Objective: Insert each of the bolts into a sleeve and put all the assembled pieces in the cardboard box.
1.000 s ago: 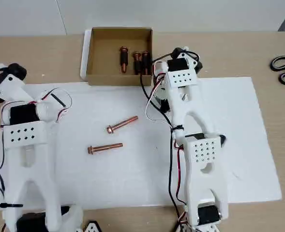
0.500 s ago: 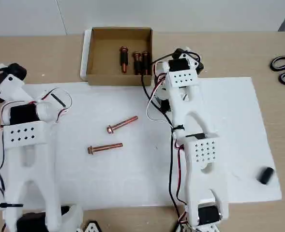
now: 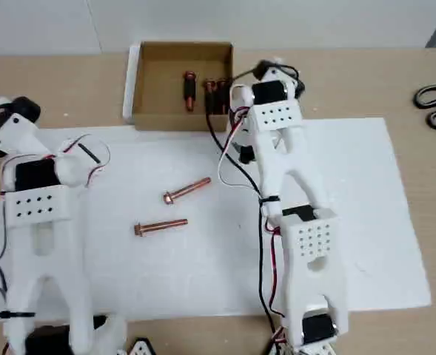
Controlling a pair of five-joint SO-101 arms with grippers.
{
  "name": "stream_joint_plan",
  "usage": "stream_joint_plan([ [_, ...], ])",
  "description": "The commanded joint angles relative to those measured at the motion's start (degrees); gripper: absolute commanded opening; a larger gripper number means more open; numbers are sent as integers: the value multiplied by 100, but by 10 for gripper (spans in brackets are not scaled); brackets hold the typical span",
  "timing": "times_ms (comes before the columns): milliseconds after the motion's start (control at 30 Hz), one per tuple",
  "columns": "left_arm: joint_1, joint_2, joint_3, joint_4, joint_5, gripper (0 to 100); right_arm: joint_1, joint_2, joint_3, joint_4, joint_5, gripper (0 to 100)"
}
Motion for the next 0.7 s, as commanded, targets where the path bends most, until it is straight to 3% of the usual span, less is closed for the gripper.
stream_joint_plan([
  [0, 18, -255, -40, -105, 18, 6, -40, -699, -114, 127, 62, 3],
  [467, 18, -255, -40, -123, 18, 6, -48, -1349, -114, 127, 316, 3],
  [667, 18, -255, -356, 44, -79, 6, -48, -1710, -88, 215, 791, 3],
])
